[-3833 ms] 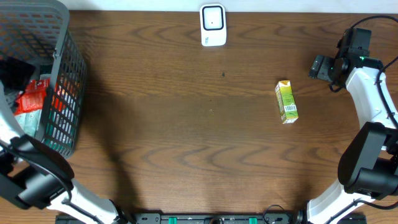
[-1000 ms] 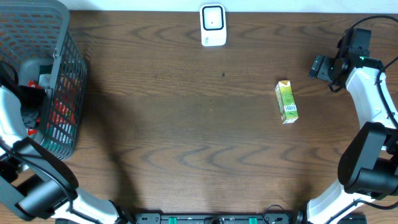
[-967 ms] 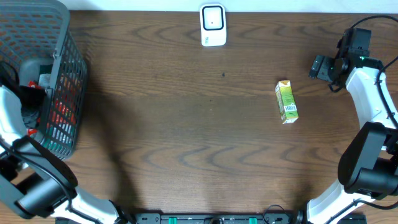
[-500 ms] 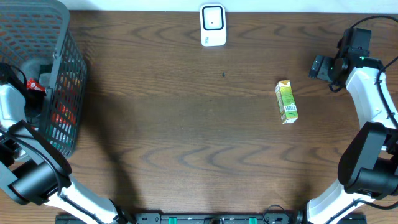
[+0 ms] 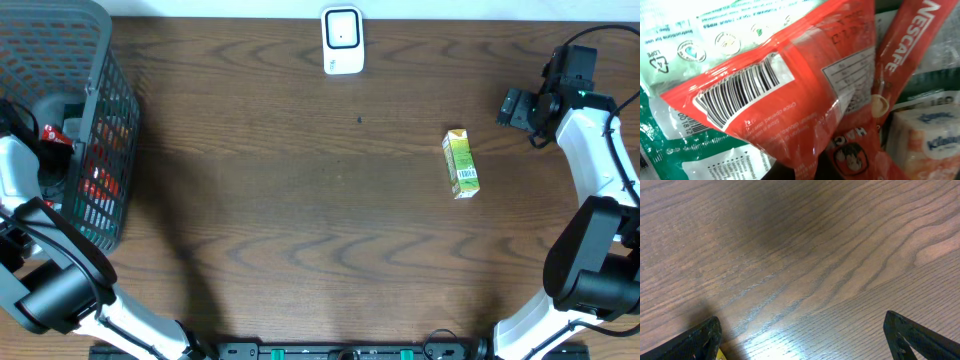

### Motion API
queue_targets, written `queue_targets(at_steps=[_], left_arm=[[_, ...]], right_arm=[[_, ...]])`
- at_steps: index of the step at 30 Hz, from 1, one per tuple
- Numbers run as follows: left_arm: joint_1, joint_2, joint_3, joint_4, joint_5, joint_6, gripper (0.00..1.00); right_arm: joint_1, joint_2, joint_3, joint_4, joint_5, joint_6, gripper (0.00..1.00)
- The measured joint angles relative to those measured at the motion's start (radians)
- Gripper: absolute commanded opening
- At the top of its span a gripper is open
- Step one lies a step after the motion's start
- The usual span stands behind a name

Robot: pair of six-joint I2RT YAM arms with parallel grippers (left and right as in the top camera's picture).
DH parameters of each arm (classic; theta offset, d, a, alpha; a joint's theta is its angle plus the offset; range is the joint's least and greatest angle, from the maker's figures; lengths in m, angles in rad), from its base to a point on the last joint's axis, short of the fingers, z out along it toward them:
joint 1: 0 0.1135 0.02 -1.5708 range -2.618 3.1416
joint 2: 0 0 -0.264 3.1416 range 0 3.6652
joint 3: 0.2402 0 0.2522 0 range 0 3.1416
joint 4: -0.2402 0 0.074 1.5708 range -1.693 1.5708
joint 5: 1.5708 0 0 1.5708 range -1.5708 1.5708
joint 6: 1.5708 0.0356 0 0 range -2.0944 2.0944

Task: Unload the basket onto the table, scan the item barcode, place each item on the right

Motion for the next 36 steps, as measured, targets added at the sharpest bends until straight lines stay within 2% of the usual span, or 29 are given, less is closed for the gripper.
queue_targets(at_steps=[6,14,19,23,25,28,30,36], left_arm=[[0.0,-0.12,-0.039,0.041,-0.018,0.0,0.07],[-0.001,-0.526,-0.04,0.148,-0.033,0.0,0.08],[-0.042,-0.759,-0.039,0.135,0.023,0.013,0.07],[-0.22,-0.859,-0.034,-0.026,0.132,0.049,0.07],[-0.428,-0.849,-0.049,-0.101,0.187,0.092,0.07],[-0.616,-0.812,-0.123,-0.079,0.188,0.121,0.07],[-0.781,-0.72,-0.21,-0.042,0.187,0.137,0.08],[-1.031,-0.428,-0.284,0.119,0.167,0.172,0.07]], right_arm=[[0.0,0.0,0.0,0.0,0.0,0.0,0.99],[0.0,0.0,0.0,0.0,0.0,0.0,0.99],[0.0,0.0,0.0,0.0,0.0,0.0,0.99],[0.0,0.0,0.0,0.0,0.0,0.0,0.99],[0.0,0.0,0.0,0.0,0.0,0.0,0.99],[0.0,0.0,0.0,0.0,0.0,0.0,0.99],[0.0,0.0,0.0,0.0,0.0,0.0,0.99],[0.0,0.0,0.0,0.0,0.0,0.0,0.99]])
